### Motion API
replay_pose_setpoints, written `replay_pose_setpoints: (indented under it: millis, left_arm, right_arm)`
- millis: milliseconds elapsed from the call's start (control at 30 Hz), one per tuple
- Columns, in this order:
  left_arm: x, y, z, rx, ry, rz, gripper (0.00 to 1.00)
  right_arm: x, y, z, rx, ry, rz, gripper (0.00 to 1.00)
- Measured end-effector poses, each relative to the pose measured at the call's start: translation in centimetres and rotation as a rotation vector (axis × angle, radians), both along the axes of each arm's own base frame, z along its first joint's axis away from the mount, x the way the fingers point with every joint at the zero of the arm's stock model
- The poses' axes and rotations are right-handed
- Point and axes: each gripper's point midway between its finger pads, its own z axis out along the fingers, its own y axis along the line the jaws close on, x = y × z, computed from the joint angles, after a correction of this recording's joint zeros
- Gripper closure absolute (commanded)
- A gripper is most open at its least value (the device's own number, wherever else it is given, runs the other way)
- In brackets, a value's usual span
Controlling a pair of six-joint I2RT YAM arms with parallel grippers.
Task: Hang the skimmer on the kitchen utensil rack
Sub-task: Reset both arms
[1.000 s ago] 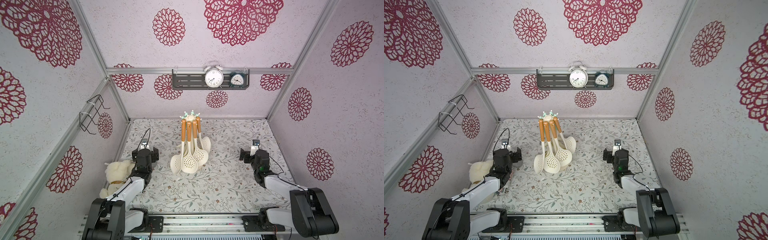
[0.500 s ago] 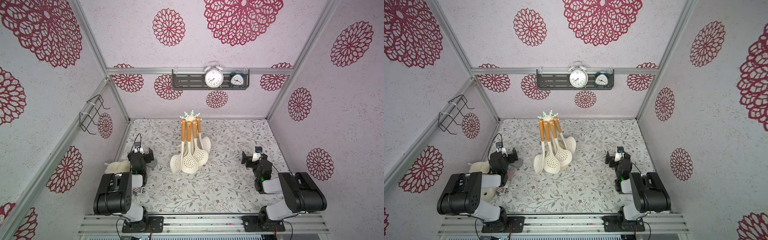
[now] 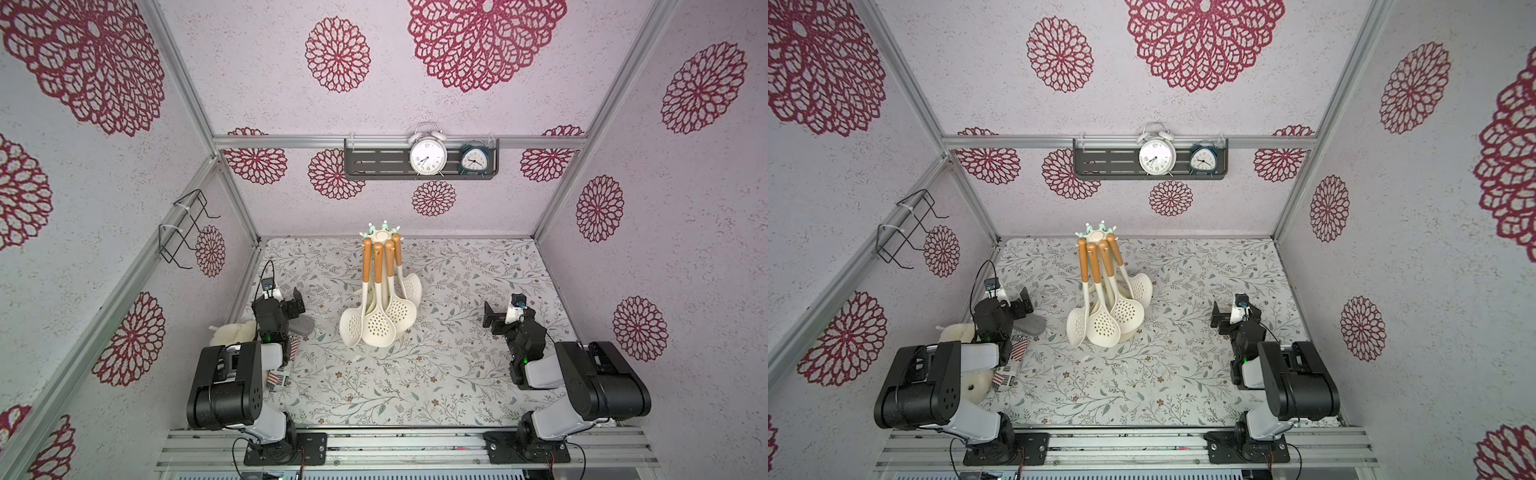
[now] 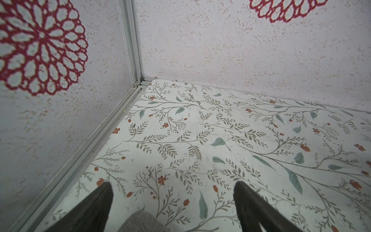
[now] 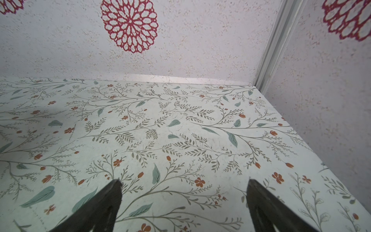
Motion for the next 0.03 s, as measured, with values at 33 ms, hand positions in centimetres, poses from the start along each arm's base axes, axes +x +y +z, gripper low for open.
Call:
replay_pose_setpoints:
  millis: [33]
  left_arm:
    - [0.0,0.0,-0.01,-0.001,0.0,0.0,0.03]
  right_arm:
    - [0.01,0.0,0.02,0.0,-0.001,0.0,0.01]
